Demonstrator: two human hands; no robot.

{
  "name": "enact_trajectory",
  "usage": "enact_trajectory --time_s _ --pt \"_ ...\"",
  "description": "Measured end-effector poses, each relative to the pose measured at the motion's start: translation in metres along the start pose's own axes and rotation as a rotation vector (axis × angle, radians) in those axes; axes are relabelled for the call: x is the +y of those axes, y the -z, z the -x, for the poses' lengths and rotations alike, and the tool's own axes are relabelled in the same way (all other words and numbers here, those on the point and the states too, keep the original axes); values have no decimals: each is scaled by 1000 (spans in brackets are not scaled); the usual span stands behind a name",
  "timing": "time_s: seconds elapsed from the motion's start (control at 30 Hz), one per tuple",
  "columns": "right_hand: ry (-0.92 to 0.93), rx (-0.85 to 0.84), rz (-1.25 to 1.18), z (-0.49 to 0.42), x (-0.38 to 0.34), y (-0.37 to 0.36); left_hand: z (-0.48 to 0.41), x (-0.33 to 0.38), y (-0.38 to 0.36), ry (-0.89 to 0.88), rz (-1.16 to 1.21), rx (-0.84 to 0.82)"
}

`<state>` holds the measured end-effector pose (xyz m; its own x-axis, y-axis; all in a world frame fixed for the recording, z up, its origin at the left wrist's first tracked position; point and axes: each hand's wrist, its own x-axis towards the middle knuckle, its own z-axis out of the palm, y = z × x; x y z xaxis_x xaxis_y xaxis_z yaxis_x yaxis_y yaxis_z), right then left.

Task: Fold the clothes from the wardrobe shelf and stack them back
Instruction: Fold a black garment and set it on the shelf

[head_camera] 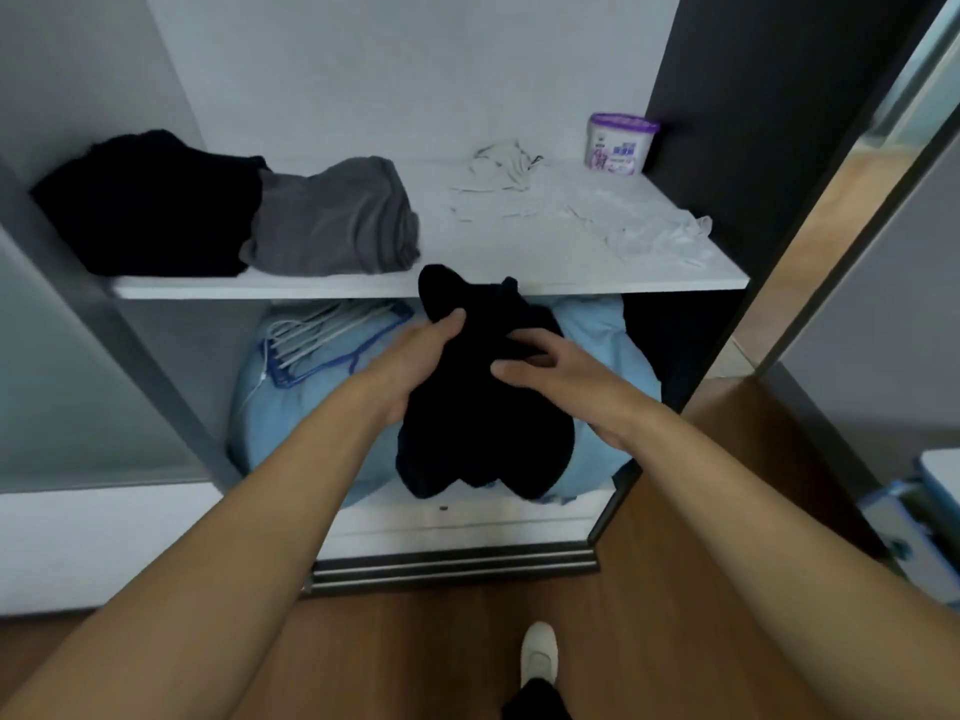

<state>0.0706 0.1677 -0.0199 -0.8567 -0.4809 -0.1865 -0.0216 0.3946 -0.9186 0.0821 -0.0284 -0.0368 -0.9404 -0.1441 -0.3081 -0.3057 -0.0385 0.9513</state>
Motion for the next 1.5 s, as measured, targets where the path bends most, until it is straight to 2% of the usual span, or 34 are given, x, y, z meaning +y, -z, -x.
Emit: enact_trajectory --time_s 0.13,0.23,0.4,0.5,0.63,0.77,0.9,1.1,1.3,1.43,1.5 --pt "-51 -68 167 29 14 -41 35 -39 17 16 -119 34" --pt "-40 -76 96 47 20 -61 63 -49 25 49 -18 32" --pt "-1 -113 241 61 26 -71 89 -49 45 -7 -136 46" --pt "-5 -133 146 62 21 -69 96 -46 42 -43 -157 22" --pt "10 -188 -122 67 13 -60 100 -40 25 -137 -131 -11" --pt "92 33 -93 68 12 -43 102 -29 3 -141 -106 -58" --pt "132 83 -53 69 14 -19 98 -25 -14 -147 -67 14" --pt "129 74 -166 70 10 -5 94 -18 -30 -181 75 88" --pt "288 114 -211 69 4 11 90 -14 -24 -136 42 71" --pt "284 34 -392 68 0 26 86 -24 -17 -133 22 215" --pt "250 34 -346 66 2 34 87 -26 -10 -153 -41 282"
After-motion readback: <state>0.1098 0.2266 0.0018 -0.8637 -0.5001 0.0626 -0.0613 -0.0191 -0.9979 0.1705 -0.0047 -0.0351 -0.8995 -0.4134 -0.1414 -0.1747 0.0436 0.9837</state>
